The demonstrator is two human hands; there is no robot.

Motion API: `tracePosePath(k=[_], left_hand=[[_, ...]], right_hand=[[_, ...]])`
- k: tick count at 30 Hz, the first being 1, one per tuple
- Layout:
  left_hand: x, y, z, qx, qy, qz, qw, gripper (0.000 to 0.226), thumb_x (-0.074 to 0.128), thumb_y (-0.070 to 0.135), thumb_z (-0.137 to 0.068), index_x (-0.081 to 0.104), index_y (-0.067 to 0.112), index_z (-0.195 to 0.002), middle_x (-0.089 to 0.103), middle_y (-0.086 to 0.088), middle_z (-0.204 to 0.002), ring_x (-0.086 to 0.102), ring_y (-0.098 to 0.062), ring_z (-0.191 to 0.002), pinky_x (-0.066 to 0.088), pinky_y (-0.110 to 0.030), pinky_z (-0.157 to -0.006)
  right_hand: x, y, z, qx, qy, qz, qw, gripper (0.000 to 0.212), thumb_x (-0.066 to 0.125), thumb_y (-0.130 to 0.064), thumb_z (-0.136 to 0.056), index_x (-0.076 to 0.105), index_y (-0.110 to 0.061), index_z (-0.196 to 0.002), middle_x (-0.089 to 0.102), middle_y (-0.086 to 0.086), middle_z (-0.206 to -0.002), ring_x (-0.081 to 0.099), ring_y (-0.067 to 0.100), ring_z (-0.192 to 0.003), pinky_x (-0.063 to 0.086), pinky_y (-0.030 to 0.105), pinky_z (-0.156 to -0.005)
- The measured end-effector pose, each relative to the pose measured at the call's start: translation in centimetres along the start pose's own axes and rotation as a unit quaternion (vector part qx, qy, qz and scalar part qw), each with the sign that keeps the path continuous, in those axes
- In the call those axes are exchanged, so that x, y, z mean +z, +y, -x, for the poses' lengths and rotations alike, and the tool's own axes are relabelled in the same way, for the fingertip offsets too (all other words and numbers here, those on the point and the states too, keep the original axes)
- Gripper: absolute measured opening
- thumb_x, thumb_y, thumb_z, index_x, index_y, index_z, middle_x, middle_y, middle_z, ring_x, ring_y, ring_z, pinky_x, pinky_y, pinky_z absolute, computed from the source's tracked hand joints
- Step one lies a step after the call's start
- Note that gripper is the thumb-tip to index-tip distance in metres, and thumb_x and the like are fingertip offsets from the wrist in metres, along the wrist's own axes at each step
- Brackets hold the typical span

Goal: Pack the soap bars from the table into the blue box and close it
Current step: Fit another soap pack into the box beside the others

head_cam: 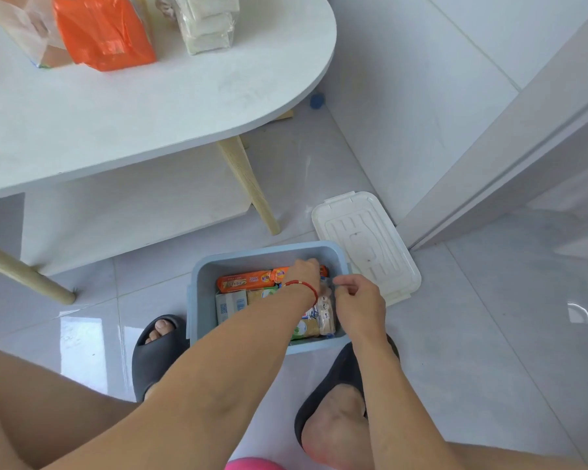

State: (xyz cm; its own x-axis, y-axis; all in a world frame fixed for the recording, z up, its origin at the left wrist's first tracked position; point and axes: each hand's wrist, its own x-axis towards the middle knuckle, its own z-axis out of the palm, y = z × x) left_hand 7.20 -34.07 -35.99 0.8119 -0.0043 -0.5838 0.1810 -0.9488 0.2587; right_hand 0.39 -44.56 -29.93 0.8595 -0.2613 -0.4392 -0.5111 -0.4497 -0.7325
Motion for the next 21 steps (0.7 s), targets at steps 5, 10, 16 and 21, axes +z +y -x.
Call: tracePosePath(k=[5,10,16,21], left_hand=[[2.8,-0.8,2.6,0.066,0.093,0.014,0.993,0.027,0.061,0.019,-0.094,0.065,0.006,-0.118,0.06,-0.017,-0.121,0.06,-0.036,-0.112,0.049,-0.041,-0.083],[3.9,-4.4,4.5,0.238,0.181,-0.089,0.95,0.064,0.071,-0.002,-0.075,0.059,0.016,-0.135,0.053,-0.005,-0.144,0.047,-0.028,-0.13,0.045,-0.045,-0.104],[2.3,-4.2,5.4,0.215,0.08,-0.304,0.925,0.071,0.06,0.024,-0.091,0.029,0.021,-0.154,0.025,-0.013,-0.156,0.026,-0.037,-0.141,0.032,-0.062,-0.109],[-3.7,-1.7,6.5,0.234,-0.038,-0.289,0.927,0.057,0.064,0.018,-0.09,0.048,0.026,-0.145,0.044,-0.008,-0.146,0.048,-0.032,-0.13,0.05,-0.047,-0.094]], right_hand=[[0.0,0.2,-0.4,0.031,0.015,-0.031,0.999,0.026,0.056,-0.011,-0.094,0.075,-0.027,-0.099,0.065,-0.021,-0.087,0.057,-0.006,-0.08,0.036,0.008,-0.064],[0.3,-0.1,-0.8,0.041,0.026,-0.026,0.998,0.014,0.061,-0.021,-0.095,0.073,-0.027,-0.091,0.068,-0.015,-0.086,0.057,-0.004,-0.078,0.036,0.011,-0.062],[0.2,-0.7,-0.2,0.038,0.014,-0.001,0.999,0.015,0.058,-0.024,-0.098,0.073,-0.021,-0.099,0.07,-0.007,-0.095,0.061,0.009,-0.085,0.037,0.013,-0.061],[0.1,-2.4,0.6,0.033,-0.004,0.02,0.999,0.018,0.057,-0.021,-0.099,0.075,-0.018,-0.102,0.072,-0.001,-0.102,0.064,0.018,-0.094,0.043,0.026,-0.071]])
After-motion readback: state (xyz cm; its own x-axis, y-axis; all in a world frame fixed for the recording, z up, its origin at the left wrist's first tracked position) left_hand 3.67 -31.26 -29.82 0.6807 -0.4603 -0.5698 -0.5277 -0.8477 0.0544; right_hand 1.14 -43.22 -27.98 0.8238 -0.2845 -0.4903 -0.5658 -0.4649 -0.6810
